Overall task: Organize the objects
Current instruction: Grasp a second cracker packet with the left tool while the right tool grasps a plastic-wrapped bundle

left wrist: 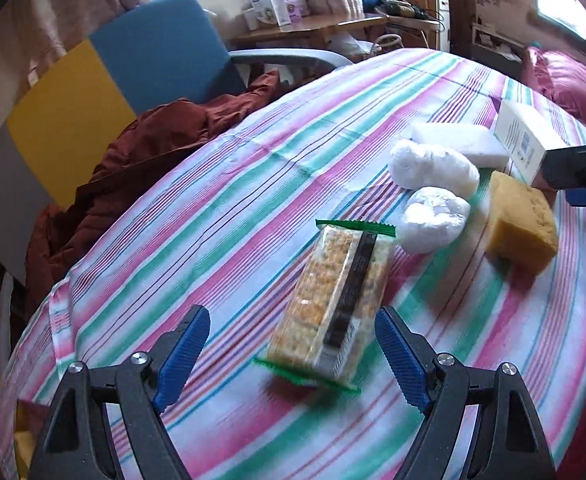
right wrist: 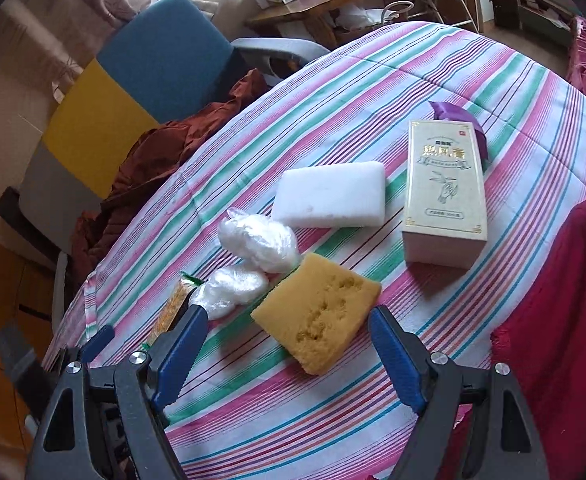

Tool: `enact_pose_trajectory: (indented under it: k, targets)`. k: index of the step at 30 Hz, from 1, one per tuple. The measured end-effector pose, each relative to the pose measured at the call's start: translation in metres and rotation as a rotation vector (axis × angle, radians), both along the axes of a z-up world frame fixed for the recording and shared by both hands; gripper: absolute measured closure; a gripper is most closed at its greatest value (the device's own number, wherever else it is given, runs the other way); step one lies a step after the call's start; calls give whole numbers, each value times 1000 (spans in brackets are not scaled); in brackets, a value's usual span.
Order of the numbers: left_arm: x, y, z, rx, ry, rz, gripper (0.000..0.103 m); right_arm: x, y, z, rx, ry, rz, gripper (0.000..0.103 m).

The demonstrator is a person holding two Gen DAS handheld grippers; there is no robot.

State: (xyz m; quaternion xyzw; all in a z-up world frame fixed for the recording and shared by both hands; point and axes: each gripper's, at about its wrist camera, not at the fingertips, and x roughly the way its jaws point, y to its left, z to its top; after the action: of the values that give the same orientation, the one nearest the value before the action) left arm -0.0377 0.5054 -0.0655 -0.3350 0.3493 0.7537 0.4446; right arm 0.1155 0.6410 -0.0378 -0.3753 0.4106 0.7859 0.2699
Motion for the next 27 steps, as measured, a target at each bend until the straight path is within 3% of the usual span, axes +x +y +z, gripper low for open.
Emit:
enact_pose_trajectory:
  k: [8,10,13,22,27]
  targets:
    - [-22,26,-22,20,-129,23,16,-1,0,-3,-8,-8,9,19]
    - [-32,21,-24,59,-226,62,29,-2,0,-3,-7,-15,9,19]
    - [-29,12,-19,74,-201,92,56,-2,1,-4,-3,-25,8,19]
    - [-3,-52,-22,130,-198,283,56,-8,-4,-5,25,-53,34,19]
    - [14,-80,-26,168,-172,313,54,-16,-14,-3,59,-74,90,19]
